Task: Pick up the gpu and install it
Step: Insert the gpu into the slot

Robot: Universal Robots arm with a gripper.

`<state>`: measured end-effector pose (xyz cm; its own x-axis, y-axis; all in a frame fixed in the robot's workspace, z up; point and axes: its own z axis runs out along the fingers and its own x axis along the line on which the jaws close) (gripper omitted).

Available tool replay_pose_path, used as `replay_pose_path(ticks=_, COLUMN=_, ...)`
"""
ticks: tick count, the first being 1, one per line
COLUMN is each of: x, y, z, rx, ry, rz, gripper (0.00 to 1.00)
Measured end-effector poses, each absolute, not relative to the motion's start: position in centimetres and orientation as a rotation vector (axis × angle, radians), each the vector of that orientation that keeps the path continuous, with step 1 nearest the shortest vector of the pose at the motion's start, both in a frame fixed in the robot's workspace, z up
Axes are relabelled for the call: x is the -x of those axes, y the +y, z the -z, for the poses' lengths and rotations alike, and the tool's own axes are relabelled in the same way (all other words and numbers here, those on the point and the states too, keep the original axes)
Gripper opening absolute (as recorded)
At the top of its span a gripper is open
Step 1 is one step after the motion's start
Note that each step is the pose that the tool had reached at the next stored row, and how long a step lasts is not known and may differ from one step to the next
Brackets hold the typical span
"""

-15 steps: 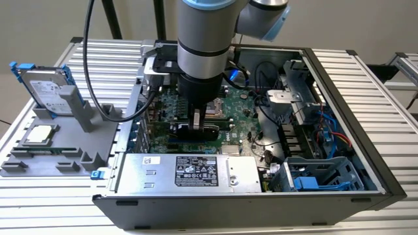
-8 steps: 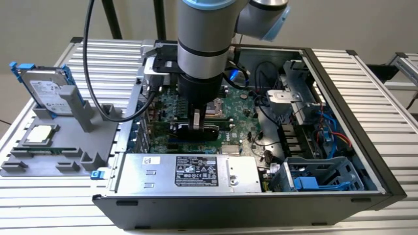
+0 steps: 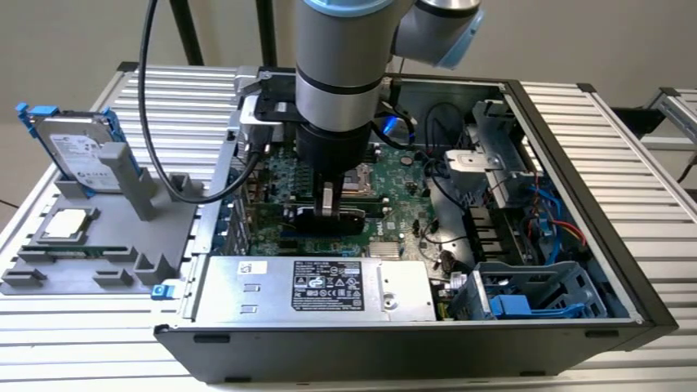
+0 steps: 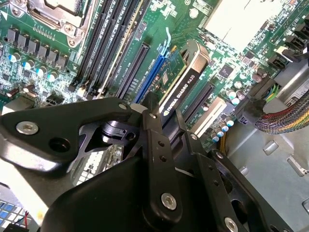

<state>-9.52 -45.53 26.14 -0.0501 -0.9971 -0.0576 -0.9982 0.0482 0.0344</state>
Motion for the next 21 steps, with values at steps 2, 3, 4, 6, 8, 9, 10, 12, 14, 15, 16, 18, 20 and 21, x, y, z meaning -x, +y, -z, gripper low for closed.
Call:
replay_pose_path(ticks=2, x=9.52, y=-45.47, z=-26.16, rx=2.152, ry=2.261, rz=-0.101, gripper=0.0)
replay_pose_path(ticks=3, x=9.52, y=-45.47, z=-26.18, rx=2.152, ry=2.261, rz=-0.101, gripper=0.0)
replay_pose_path(ticks=4, x=9.52, y=-45.46, z=-26.19, rx=2.152, ry=2.261, rz=-0.101, gripper=0.0)
replay_pose_path(ticks=6, x=9.53, y=-45.43, z=-26.21, rx=2.153, ry=2.261, rz=-0.101, gripper=0.0)
replay_pose_path(ticks=8, x=9.55, y=-45.38, z=-26.22, rx=2.153, ry=2.261, rz=-0.101, gripper=0.0)
replay_pose_path(ticks=9, x=9.56, y=-45.36, z=-26.22, rx=2.153, ry=2.261, rz=-0.101, gripper=0.0)
replay_pose_path(ticks=10, x=9.59, y=-45.34, z=-26.22, rx=2.153, ry=2.261, rz=-0.101, gripper=0.0)
replay_pose_path(ticks=12, x=9.64, y=-45.3, z=-26.22, rx=2.153, ry=2.26, rz=-0.101, gripper=0.0)
replay_pose_path(ticks=14, x=9.73, y=-45.27, z=-26.23, rx=2.154, ry=2.26, rz=-0.101, gripper=0.0)
replay_pose_path(ticks=15, x=9.76, y=-45.23, z=-26.22, rx=2.154, ry=2.26, rz=-0.101, gripper=0.0)
replay_pose_path(ticks=16, x=9.78, y=-45.22, z=-26.21, rx=2.154, ry=2.26, rz=-0.101, gripper=0.0)
replay_pose_path(ticks=18, x=9.8, y=-45.2, z=-26.18, rx=2.154, ry=2.259, rz=-0.101, gripper=0.0)
replay_pose_path(ticks=20, x=9.82, y=-45.19, z=-26.11, rx=2.154, ry=2.26, rz=-0.101, gripper=0.0)
replay_pose_path(ticks=21, x=9.82, y=-45.18, z=-26.09, rx=2.155, ry=2.26, rz=-0.101, gripper=0.0)
